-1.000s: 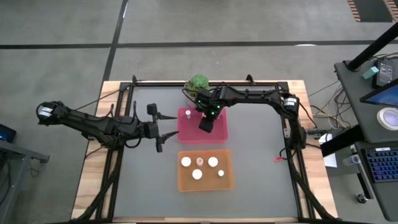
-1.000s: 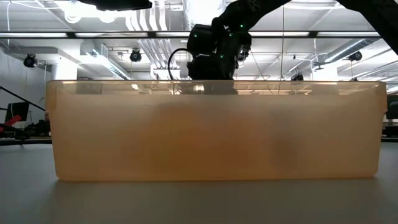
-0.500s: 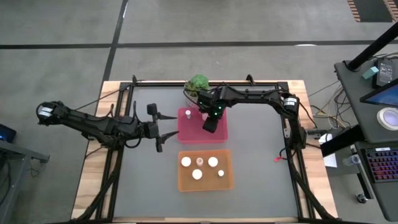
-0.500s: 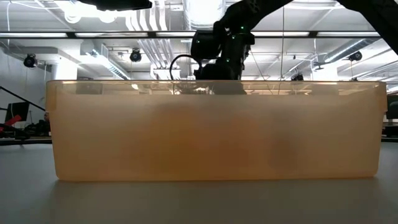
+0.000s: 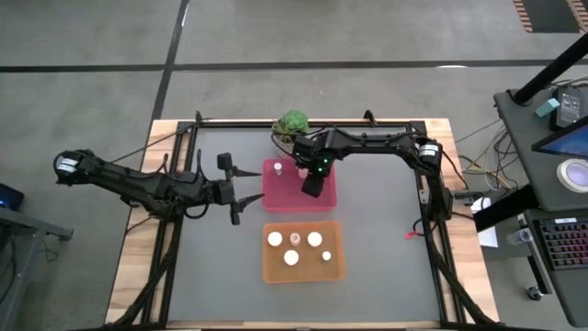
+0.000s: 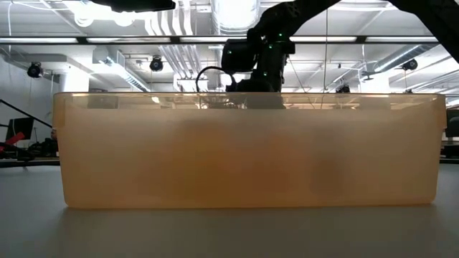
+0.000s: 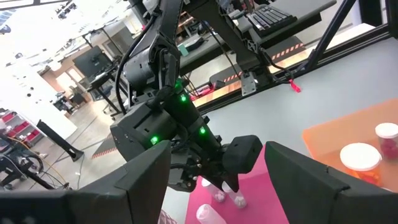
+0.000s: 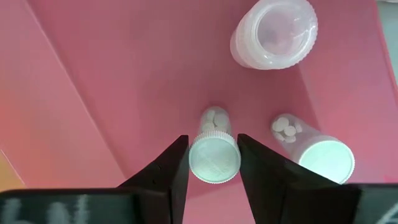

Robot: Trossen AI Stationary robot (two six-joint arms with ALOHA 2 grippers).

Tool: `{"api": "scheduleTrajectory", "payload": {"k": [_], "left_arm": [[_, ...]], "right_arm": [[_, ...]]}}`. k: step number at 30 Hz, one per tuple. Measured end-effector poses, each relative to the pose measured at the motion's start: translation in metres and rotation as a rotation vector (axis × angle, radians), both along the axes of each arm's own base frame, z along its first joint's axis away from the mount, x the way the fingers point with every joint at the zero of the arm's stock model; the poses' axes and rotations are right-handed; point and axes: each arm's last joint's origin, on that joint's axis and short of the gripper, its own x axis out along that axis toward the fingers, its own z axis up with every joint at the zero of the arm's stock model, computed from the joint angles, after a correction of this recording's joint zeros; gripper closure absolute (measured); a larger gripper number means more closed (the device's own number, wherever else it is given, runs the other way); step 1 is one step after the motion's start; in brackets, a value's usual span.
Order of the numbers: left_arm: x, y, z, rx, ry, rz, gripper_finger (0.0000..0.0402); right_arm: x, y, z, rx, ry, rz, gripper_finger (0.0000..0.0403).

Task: Pick and place medicine bottles into bin by pill shape (circle, oval)
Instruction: Put the blue tablet bottle into the pink bin, then return to Home Position

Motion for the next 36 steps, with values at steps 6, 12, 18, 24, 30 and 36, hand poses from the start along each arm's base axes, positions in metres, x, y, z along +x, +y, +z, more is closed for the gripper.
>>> {"api": "scheduleTrajectory", "payload": {"k": [6, 12, 18, 24, 30, 36], "left_arm": [[0.000, 0.000, 0.000, 0.000, 0.000, 0.000, 0.0157], [0.000, 0.000, 0.000, 0.000, 0.000, 0.000, 0.0157], [0.000, 0.000, 0.000, 0.009, -0.011, -0.001, 0.0157], [0.000, 0.000, -0.001, 0.013, -0.007, -0.001, 0.0157], [0.000, 0.000, -0.006, 0.014, 0.000, -0.001, 0.0157], [0.001, 0.000, -0.008, 0.011, -0.012, -0.003, 0.0157]], "right_arm": [[0.000, 0.000, 0.000, -0.002, -0.005, 0.000, 0.0256], [0.000, -0.001, 0.000, -0.001, -0.003, -0.002, 0.0219], [-0.001, -0.002, 0.012, 0.000, 0.004, 0.002, 0.0205], [-0.008, 0.002, 0.037, -0.018, -0.040, 0.015, 0.0210], [-0.026, 0.023, 0.072, -0.125, -0.134, 0.049, 0.0211], [-0.050, 0.052, 0.092, -0.204, -0.364, 0.115, 0.0211]]}}
